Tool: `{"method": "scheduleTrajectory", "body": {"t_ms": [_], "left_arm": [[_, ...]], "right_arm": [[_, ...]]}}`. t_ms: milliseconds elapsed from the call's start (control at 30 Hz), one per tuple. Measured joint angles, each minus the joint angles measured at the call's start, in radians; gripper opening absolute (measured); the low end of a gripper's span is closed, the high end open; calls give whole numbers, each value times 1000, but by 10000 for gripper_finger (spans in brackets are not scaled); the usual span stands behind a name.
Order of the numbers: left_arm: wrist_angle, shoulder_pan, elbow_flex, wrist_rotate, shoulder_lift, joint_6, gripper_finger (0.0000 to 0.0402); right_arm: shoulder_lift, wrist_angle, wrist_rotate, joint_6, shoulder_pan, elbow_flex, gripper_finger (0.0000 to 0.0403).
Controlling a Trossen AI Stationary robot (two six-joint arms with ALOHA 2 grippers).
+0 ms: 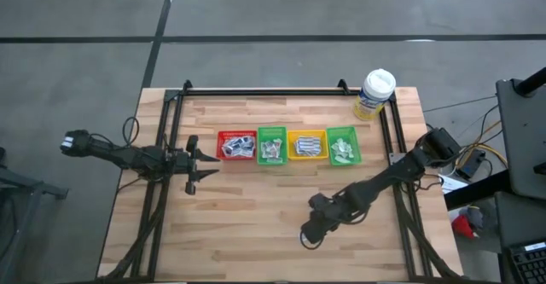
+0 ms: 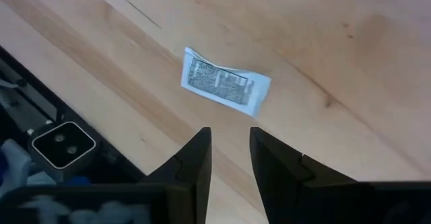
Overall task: Pick & Place First Aid Supplies
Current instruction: Put the ointment pack into the left green basket
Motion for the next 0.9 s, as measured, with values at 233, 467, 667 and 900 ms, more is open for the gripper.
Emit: {"method": "scheduleTrajectory", "body": {"t_ms": [233,467,667,900], "left_arm": [[0,0,0,0,0,0,151],[0,0,0,-2,0,0,151],[1,0,0,-2,0,0,151],[1,0,0,-3,0,0,151]], "right_arm": [[41,-1,-2,26,0,23,94],[73,-2,-2,60,0,23,86],[101,-2,-19,74,-1,23,81],[117,-1,-20,93,-6,23,80]]}}
